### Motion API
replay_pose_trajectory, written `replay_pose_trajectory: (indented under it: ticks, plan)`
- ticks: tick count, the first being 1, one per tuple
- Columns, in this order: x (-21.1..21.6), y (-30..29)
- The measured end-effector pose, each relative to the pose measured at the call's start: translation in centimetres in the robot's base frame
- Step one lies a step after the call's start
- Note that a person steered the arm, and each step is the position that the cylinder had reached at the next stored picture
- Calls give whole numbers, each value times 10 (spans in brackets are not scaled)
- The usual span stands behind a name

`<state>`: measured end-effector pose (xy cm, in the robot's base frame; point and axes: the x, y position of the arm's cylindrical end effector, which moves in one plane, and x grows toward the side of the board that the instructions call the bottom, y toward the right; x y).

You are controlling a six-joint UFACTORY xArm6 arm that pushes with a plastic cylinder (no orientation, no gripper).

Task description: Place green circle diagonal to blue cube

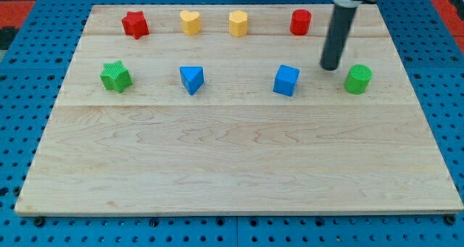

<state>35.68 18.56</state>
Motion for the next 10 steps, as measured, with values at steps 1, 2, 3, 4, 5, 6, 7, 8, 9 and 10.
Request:
replay_pose_trajectory:
  ticks: [1,2,3,4,5,6,7,8,9,10]
  plan:
    - [52,15]
    - [123,-21]
    - [80,-30]
    - [65,0]
    - [149,15]
    - [153,-16]
    - [73,-20]
    - [119,92]
    - [157,78]
    - [154,5]
